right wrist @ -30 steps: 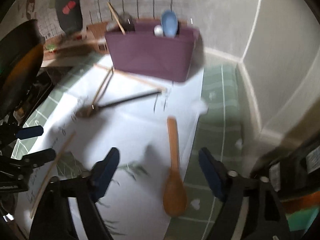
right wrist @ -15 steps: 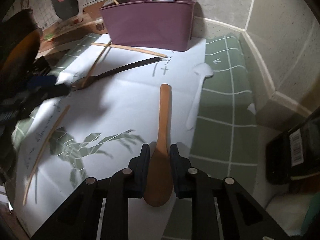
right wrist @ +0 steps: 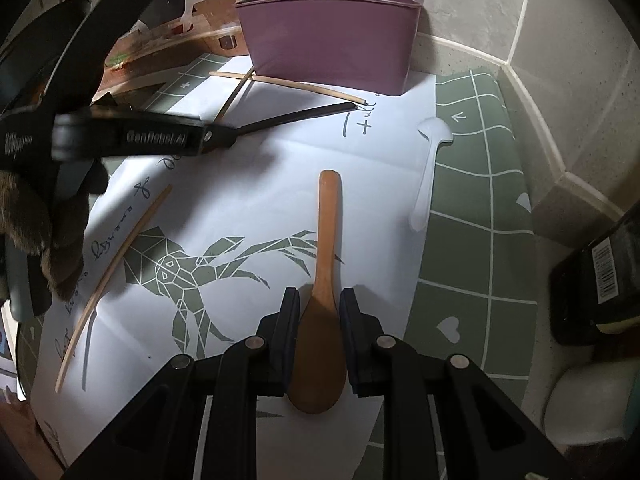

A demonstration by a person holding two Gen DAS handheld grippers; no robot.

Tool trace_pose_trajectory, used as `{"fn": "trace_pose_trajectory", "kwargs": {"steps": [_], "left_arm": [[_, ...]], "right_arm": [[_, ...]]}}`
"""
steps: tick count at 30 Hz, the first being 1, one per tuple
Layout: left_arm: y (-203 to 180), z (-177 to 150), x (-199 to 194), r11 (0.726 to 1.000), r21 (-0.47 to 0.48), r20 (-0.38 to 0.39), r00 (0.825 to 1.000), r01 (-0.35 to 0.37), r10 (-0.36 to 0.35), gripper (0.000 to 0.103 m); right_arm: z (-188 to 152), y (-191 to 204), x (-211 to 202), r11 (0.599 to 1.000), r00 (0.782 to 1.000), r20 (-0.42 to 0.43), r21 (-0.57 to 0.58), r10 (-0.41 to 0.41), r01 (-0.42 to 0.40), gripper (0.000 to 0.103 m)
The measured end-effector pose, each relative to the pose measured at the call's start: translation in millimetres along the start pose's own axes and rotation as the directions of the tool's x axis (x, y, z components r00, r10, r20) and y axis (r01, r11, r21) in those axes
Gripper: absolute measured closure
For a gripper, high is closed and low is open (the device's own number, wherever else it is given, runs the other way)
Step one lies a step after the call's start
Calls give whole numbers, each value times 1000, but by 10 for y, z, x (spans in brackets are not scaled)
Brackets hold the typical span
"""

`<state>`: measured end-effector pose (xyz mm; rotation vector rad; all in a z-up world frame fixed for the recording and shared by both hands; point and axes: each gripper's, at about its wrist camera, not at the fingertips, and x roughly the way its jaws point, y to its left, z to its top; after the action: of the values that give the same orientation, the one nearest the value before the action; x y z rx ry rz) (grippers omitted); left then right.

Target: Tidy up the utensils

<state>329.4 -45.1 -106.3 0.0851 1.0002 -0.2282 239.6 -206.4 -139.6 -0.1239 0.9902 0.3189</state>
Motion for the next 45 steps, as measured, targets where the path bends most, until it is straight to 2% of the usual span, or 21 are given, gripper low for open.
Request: {"fn": "trace_pose_trajectory", "kwargs": {"steps": [4, 8, 16, 20, 27, 30, 33, 37, 38, 39, 45], "left_arm": [[77, -184, -125, 1000, -1, -1, 1000, 3, -3, 66], [141, -487, -306, 1000, -16, -36, 999, 6, -7, 68], [46, -1119, -754, 999, 4, -90, 995, 32, -32, 68], [81, -1258, -926, 999, -18, -95, 994, 49, -51, 68], [59, -1376, -1046, 999, -4, -112, 993, 48, -48, 65], [102, -1419, -1066, 998, -32, -144, 988, 46, -50, 61], [121, -1540, -1119, 993, -69, -201, 974, 97, -109, 61], [-1, -1737, -1146, 970, -131, -287, 928, 207, -237, 61], [-43, -1752, -1140, 965, -142, -293, 922, 221, -255, 61], [-89, -1756, -1141, 964, -143, -292, 921, 226, -259, 61], [-194, -1609, -1034, 972, -160, -243, 947, 174, -209, 61]], "right_arm": [[-7, 20, -11, 1000, 1000, -1, -9, 4, -4, 83], [-12, 39, -14, 1000, 1000, -2, -7, 6, -6, 83], [-48, 103, -29, 1000, 1000, -14, -8, 23, -23, 83], [-118, 137, -56, 999, 999, -23, 9, 32, -32, 82], [-206, 270, -138, 998, 998, -27, -12, 59, -59, 81], [-237, 330, -208, 997, 998, -19, -36, 62, -63, 72], [-268, 422, -317, 995, 998, 1, -73, 70, -70, 64], [-306, 478, -380, 993, 998, 10, -103, 59, -57, 60], [-317, 477, -380, 993, 999, 12, -105, 46, -44, 59], [-322, 463, -378, 994, 999, 12, -105, 37, -36, 59], [-364, 334, -346, 997, 999, 12, -62, -36, 37, 59]]}}
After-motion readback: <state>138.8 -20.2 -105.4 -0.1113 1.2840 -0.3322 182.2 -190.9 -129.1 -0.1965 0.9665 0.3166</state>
